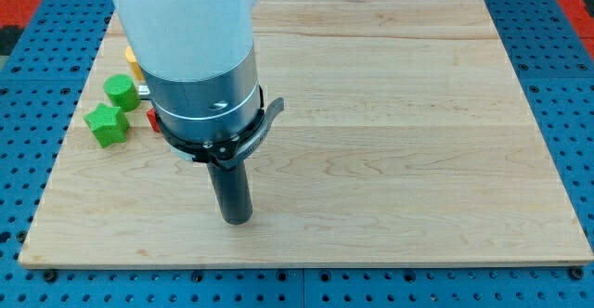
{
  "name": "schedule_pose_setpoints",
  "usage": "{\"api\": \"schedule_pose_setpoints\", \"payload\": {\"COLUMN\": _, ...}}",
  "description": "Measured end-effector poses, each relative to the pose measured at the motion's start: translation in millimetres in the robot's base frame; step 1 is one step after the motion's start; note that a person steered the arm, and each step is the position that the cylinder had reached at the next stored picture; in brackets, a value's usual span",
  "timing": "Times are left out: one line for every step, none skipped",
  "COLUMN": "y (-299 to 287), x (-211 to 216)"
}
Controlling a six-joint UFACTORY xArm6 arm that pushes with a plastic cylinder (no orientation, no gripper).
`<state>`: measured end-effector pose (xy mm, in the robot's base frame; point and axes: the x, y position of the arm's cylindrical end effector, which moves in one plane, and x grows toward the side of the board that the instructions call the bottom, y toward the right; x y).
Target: Place your hand in between the red blocks
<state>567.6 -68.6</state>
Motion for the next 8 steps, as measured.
{"api": "schedule_pose_setpoints", "payload": {"y": 0.0, "x": 0.0}}
{"api": "schedule_pose_setpoints", "payload": {"y": 0.1, "x": 1.1}}
{"api": "schedule_pose_setpoints", "payload": {"y": -2.1, "x": 0.4}}
{"api": "schedule_pose_setpoints", "payload": {"y": -11.6, "x": 0.3}}
{"api": "schedule_pose_setpoints", "payload": {"y": -63.8, "x": -13.0}}
{"api": "schedule_pose_setpoints", "payload": {"y": -53.4, "x": -48.1}}
{"api": "schedule_pose_setpoints", "payload": {"y": -48.6, "x": -77.7}}
{"api": "schedule_pose_setpoints", "payload": {"y": -51.0, "x": -68.5}}
